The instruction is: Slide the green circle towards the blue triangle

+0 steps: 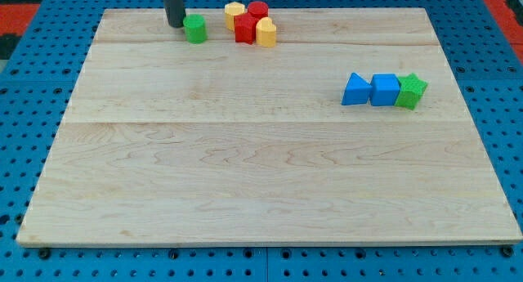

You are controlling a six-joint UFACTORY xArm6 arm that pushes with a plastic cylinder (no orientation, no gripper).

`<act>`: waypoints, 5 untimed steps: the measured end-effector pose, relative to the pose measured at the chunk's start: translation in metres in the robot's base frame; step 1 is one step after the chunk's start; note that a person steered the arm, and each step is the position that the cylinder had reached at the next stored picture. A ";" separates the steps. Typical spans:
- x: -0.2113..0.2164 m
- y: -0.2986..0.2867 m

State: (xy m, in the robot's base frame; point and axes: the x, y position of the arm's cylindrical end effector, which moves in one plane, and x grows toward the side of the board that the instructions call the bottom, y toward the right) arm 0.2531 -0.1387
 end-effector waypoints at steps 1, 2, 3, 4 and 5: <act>0.043 0.021; 0.037 -0.002; 0.000 -0.043; -0.027 0.012; 0.036 0.049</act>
State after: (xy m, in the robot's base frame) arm 0.2887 -0.0897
